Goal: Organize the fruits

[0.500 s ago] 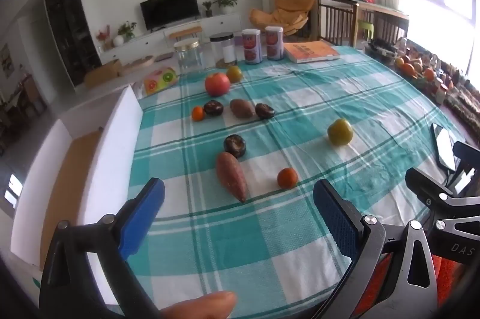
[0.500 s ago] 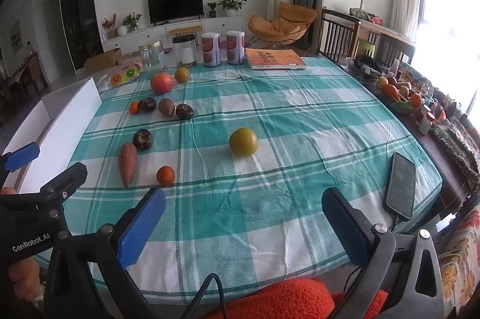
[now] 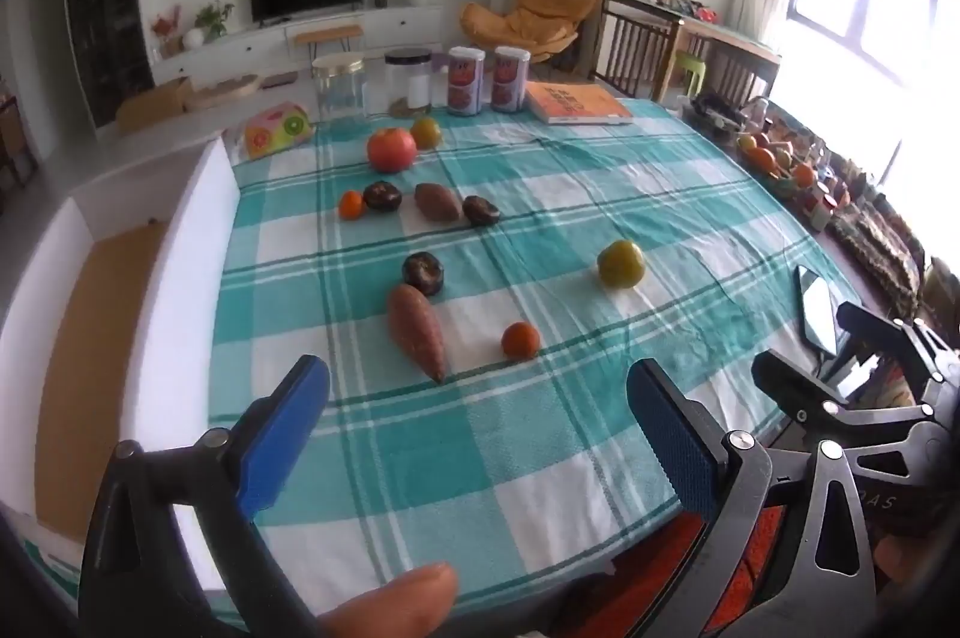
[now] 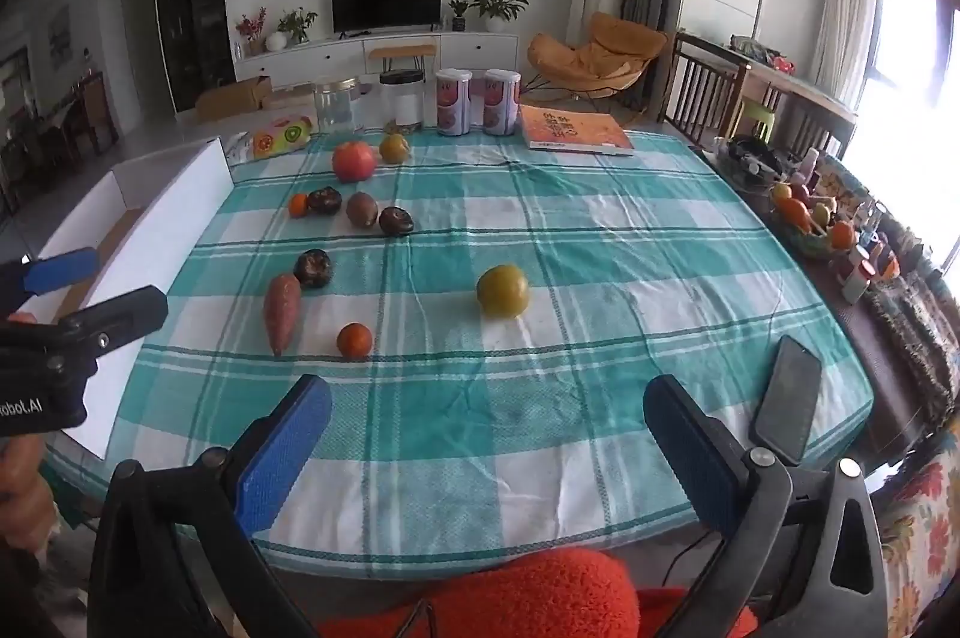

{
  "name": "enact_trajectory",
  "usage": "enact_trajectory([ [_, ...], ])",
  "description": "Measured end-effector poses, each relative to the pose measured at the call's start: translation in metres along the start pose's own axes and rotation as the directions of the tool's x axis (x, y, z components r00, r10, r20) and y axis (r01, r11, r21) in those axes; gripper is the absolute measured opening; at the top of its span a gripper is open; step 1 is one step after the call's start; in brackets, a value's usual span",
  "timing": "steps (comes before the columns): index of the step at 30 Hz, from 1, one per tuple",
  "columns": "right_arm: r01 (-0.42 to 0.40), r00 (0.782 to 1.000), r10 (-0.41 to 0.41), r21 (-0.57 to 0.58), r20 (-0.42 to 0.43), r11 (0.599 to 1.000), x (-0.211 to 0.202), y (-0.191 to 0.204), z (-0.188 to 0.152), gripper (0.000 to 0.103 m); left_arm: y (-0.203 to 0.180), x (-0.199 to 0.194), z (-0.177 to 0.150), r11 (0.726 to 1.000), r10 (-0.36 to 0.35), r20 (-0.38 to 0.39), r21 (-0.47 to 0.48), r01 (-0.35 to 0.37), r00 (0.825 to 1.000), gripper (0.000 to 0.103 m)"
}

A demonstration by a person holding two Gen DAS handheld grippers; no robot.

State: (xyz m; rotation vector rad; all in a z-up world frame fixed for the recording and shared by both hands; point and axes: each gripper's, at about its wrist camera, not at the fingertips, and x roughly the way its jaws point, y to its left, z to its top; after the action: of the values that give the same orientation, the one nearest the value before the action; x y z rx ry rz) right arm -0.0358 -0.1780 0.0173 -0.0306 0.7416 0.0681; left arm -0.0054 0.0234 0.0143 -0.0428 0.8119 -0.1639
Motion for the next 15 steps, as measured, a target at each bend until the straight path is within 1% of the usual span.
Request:
enact_trajectory([
  [2,-0.028,0.999,0.027,0.065,0.017,0.997,0.013,0.001,-0.013,0.103,0.0,0.011,-0.01,1.0,-0.002,-0.024,-0.01,0.002,1.0,0.1],
  [3,-0.032,0.999,0.03,0.089,0.019,0.996,0.02,0.002,-0.02,0.103,-0.001,0.014,-0.015,1.0,0.018,-0.024,0.006,-0.018,1.0,0.1],
  [5,-0.031,0.999,0.03,0.119,0.014,0.992,0.033,0.002,-0.029,0.103,-0.001,0.016,-0.022,0.997,0.069,0.001,0.034,-0.069,0.998,0.1],
  [7,-0.025,1.0,0.024,0.128,0.014,0.991,0.041,0.005,-0.038,0.103,0.004,0.017,-0.031,0.996,0.086,0.016,0.033,-0.086,0.996,0.1],
  [11,-0.033,0.999,0.028,0.111,0.046,0.993,0.045,0.015,-0.049,0.103,0.018,0.028,-0.041,0.996,0.092,-0.011,-0.002,-0.092,0.996,0.1],
  [15,-0.019,0.997,0.015,0.058,0.076,0.998,0.043,0.027,-0.052,0.103,0.023,0.027,-0.047,0.994,0.104,0.013,-0.021,-0.104,0.995,0.1],
])
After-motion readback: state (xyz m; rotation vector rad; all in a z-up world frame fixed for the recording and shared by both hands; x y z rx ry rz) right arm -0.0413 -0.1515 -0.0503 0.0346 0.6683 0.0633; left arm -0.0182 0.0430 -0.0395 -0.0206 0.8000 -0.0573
